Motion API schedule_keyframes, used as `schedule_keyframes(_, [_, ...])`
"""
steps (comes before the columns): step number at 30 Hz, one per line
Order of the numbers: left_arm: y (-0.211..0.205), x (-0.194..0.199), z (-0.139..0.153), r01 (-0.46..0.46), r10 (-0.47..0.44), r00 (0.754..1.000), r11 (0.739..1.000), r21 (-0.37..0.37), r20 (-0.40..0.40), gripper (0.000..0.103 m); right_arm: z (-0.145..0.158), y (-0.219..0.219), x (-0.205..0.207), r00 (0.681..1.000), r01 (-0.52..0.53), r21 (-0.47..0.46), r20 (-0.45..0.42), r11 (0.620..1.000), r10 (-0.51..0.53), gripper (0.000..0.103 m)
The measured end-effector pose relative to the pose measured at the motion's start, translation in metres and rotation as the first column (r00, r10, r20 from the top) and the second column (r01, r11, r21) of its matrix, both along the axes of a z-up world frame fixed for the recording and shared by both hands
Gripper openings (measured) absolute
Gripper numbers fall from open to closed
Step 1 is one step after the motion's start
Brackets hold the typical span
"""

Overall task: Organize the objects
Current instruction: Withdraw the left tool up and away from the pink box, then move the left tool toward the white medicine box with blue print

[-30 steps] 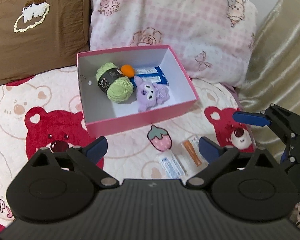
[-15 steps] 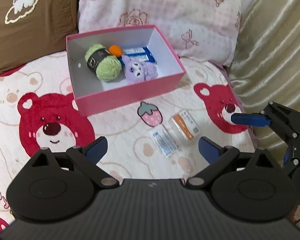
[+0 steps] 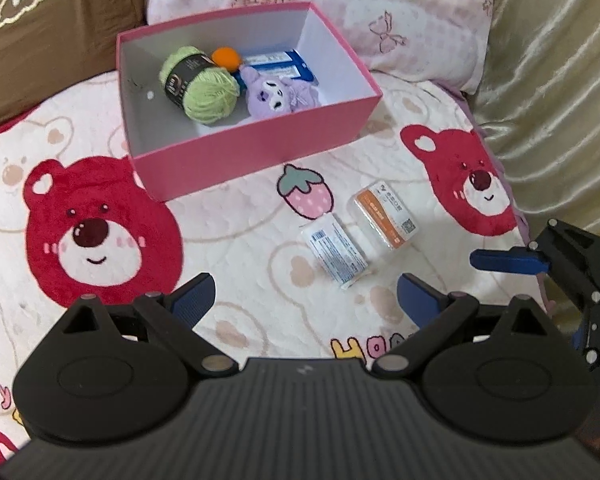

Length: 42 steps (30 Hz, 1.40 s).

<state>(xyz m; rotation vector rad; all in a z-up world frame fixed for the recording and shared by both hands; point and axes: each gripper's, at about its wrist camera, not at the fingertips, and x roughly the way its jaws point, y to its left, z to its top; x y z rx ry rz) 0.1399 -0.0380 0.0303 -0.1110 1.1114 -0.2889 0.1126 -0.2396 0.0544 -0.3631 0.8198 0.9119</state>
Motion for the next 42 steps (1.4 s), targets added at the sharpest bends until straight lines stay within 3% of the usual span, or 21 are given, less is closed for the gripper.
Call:
schedule_keyframes(12, [-0.008,0.004,-0.042,-0.013,0.011,0.998,1.0,-0.027,-0.063,0.099,-0.038,-0.014,0.002,0.999,0.039,-0.022,-0.03,0.999,-0.039,0.093])
schedule_keyframes(16, [-0.011,-0.003,-0.051,-0.011,0.009,1.0,0.999,-0.048,-0.027,0.098,-0.056,-0.021,0.0,0.999,0.043,-0.053,-0.004,0.998,-0.043,0.092])
schedule_keyframes(23, [-0.013,-0.013,-0.081,-0.086,0.087,0.996,0.992,-0.093,0.003,0.097,-0.079,-0.026,-0.001,0.994,0.078,0.009,0.081,0.997,-0.078,0.09])
schedule_keyframes(30, [-0.018,-0.016,-0.105,-0.098,0.11,0.992,0.978,-0.184,0.059,0.096,-0.108,-0.014,0.003,0.987,0.06,0.039,0.144,0.997,-0.065,0.086])
schedule_keyframes(39, [-0.033,-0.009,-0.13,-0.042,0.072,0.986,0.98,-0.196,0.15,0.094,-0.143,-0.003,0.016,0.985,0.103,0.021,0.138,0.994,-0.105,0.085])
schedule_keyframes(42, [-0.031,-0.005,-0.14,-0.046,0.083,0.984,0.972,-0.232,0.156,0.087,-0.15,0.0,0.024,0.984,0.133,0.033,0.112,0.991,-0.136,0.077])
